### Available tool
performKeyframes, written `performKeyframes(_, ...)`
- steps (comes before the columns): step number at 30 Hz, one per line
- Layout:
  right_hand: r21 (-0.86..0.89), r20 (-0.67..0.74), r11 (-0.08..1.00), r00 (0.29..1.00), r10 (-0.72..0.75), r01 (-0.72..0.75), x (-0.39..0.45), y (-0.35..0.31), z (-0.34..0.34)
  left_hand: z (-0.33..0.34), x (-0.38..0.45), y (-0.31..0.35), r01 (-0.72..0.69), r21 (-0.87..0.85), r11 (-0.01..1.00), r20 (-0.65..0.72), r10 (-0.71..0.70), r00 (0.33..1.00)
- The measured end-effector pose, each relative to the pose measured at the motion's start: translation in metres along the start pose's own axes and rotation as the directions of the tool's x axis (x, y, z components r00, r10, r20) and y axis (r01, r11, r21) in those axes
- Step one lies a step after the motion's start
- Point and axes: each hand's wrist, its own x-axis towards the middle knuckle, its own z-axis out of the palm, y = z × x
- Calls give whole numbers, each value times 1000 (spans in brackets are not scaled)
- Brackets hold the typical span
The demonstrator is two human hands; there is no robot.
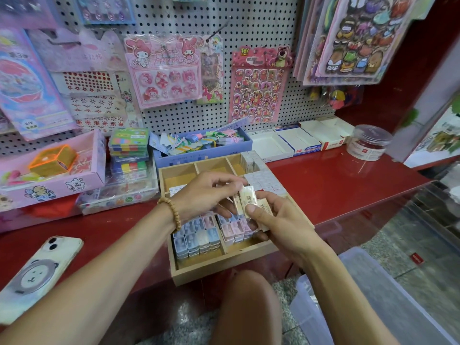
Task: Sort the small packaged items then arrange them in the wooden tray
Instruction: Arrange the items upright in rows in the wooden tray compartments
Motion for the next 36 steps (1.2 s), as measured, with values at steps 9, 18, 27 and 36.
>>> performKeyframes(9,366,-65,925,989,134,-101,8,-3,-4,-27,20,-6,-39,332,942,-134,88,987)
performKeyframes(18,309,-88,949,991,104,-72,11,8,-22,-39,56,-32,46,820,571,-130,107,986)
performKeyframes(27,352,-134,934,984,121,-66,14,16,-36,-32,74,-56,39,900,433,-113,148,983)
performKeyframes(36,351,-113,931,983,146,-98,12,17,-31,-27,72,-52,-35,924,380,-51,214,975)
